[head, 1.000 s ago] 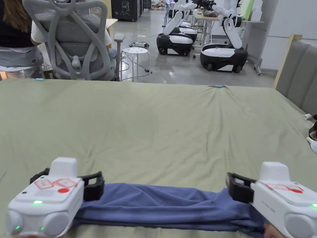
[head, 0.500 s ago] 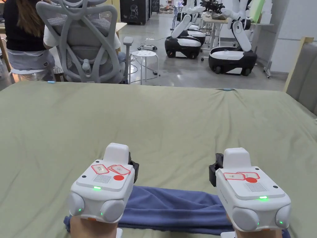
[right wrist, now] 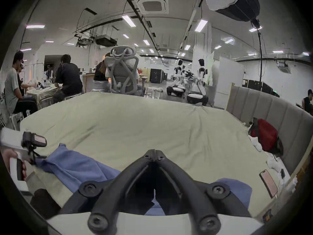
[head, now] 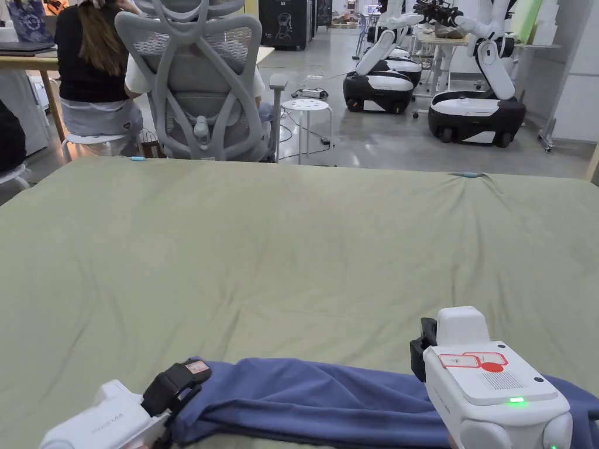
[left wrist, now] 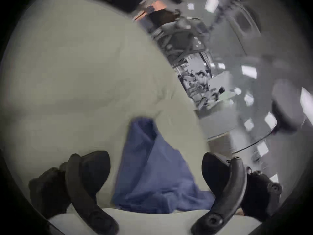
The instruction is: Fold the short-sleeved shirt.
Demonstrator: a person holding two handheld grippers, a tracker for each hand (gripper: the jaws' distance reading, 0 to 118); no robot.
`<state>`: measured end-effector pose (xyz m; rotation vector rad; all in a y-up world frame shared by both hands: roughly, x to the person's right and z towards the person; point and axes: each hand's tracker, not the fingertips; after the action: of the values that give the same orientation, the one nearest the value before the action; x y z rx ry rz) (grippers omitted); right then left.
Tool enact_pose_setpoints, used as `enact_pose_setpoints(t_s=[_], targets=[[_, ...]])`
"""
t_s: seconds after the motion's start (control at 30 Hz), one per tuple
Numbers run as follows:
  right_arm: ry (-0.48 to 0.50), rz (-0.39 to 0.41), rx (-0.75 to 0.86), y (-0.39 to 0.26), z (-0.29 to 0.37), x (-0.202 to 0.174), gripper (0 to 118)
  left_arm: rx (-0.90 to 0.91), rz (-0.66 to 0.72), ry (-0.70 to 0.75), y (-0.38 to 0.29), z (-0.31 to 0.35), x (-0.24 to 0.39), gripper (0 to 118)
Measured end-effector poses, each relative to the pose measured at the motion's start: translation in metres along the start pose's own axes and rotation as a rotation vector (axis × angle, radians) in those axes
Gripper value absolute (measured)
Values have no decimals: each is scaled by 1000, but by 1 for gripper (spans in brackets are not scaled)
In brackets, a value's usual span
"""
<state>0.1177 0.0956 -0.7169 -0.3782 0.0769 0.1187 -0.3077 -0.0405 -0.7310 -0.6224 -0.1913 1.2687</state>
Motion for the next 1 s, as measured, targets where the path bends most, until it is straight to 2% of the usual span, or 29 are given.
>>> enact_pose_setpoints(t_s=[0.03,0.07,0.1,0.13,0.17,0.23,0.27,0.33,0.4,0.57,0.67,0.83,1.0], targets=[[2,1,0,0,1,-2,0,-24,115,-132,-9,-9,-11,99],[4,1,0,0,1,-3,0,-25,197,-173,-14,-14,-17,77],[7,2,-1,-1,2,-3,0,-38,280,-141,-18,-21,-20,57],[9,4,-4,-1,2,-2,0,-5,276,-97,-25,-28,-20,38],[7,7,-6,-2,3,-1,0,27,201,-74,-30,-33,-17,25],[3,19,-11,-2,4,0,0,37,97,-30,-29,-38,-4,21],[0,21,-13,-3,5,2,0,40,54,-4,-27,-37,3,14],[-7,20,-18,-3,5,5,0,61,-175,147,-23,-39,27,11],[-11,14,-23,-5,5,8,0,67,-376,230,-19,-35,44,9],[-12,8,-32,-7,4,11,0,158,-662,406,0,-15,70,9],[-11,7,-34,-7,2,12,0,187,-905,521,-7,-14,87,9],[-20,-8,-30,-6,5,24,0,161,-1361,467,-90,-32,127,9],[-33,-22,-30,-10,12,37,0,-16,-1643,384,-184,-78,137,8]])
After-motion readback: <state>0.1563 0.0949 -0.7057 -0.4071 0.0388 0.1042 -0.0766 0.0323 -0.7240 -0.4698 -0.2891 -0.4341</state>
